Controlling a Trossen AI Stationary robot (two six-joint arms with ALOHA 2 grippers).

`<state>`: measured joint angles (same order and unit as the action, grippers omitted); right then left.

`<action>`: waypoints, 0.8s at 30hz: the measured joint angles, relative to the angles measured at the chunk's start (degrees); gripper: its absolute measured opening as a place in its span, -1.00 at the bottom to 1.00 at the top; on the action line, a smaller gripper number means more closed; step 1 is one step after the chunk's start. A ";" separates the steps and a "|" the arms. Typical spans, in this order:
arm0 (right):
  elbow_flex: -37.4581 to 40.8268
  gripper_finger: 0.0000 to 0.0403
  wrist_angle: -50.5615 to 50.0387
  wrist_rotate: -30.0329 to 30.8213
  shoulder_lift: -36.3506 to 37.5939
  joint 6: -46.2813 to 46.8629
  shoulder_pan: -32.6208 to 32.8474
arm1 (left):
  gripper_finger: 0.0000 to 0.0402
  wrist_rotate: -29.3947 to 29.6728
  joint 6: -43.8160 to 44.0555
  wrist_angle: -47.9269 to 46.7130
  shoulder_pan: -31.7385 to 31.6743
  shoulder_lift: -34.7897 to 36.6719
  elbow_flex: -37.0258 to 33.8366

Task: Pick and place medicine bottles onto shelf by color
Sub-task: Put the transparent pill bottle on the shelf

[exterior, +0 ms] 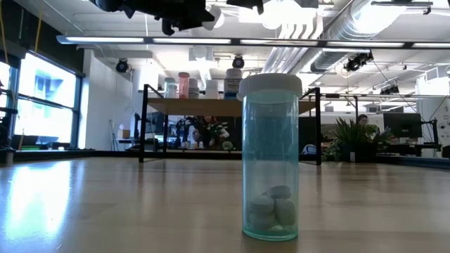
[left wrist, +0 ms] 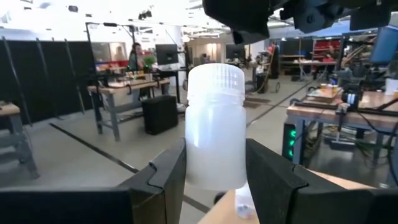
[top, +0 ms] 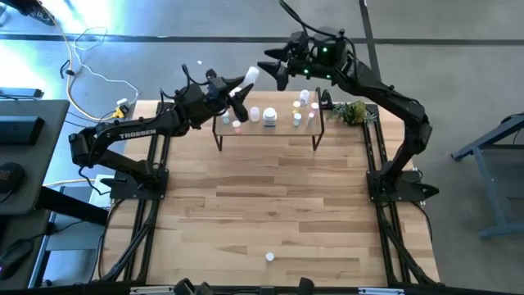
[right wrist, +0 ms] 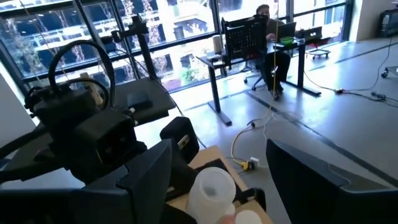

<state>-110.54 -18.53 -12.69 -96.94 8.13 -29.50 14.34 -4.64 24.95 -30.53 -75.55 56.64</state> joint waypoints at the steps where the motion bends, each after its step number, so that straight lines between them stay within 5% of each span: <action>1: 0.00 0.25 0.23 -0.03 -0.33 -0.29 -0.01 | -0.34 -0.03 -0.60 0.13 -0.15 0.00 0.00; 24: -0.02 0.25 -0.68 -1.00 -4.07 9.96 1.10 | -0.34 -1.73 -4.57 -0.22 -0.08 0.00 0.00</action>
<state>-110.56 -19.20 -13.69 -101.01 18.09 -28.41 12.60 -9.21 24.73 -30.61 -75.55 56.64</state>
